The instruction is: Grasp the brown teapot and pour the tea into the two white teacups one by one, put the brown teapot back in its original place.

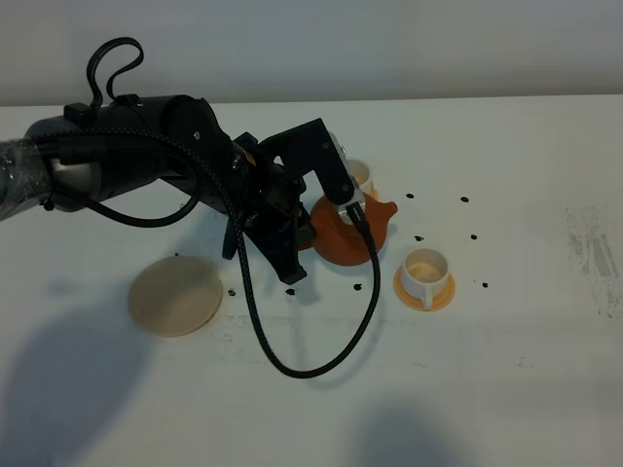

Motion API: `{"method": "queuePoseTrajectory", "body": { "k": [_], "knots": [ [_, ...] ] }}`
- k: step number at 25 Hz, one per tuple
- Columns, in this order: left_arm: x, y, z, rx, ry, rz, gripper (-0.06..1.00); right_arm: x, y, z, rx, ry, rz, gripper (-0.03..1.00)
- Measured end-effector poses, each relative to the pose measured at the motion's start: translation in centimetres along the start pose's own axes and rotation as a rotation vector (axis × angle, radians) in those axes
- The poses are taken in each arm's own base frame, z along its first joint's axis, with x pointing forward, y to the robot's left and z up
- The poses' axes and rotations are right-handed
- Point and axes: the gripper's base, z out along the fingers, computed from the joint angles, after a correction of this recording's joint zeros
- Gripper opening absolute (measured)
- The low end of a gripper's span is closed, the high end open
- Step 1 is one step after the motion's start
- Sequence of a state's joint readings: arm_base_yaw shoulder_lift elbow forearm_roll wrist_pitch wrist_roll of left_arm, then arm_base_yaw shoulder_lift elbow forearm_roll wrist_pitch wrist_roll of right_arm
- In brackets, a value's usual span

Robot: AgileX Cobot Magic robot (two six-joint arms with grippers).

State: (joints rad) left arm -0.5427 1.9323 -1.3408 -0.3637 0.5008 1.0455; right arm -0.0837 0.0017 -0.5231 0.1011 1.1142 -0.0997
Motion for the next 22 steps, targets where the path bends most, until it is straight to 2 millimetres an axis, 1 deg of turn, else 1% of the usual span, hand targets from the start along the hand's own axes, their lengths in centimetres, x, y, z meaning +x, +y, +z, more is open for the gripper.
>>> {"method": "queuePoseTrajectory", "body": {
  "k": [6,16,22],
  "knots": [
    [0.1,0.0,0.3,0.001,0.003,0.069,0.09,0.0,0.0,0.0,0.0,0.0,0.0,0.22],
    [-0.1,0.4,0.3,-0.048,-0.016,0.198,0.09,0.0,0.0,0.0,0.0,0.0,0.0,0.22],
    [-0.2,0.5,1.2,-0.073,-0.01,0.246,0.09,0.0,0.0,0.0,0.0,0.0,0.0,0.22]
  ]
}}
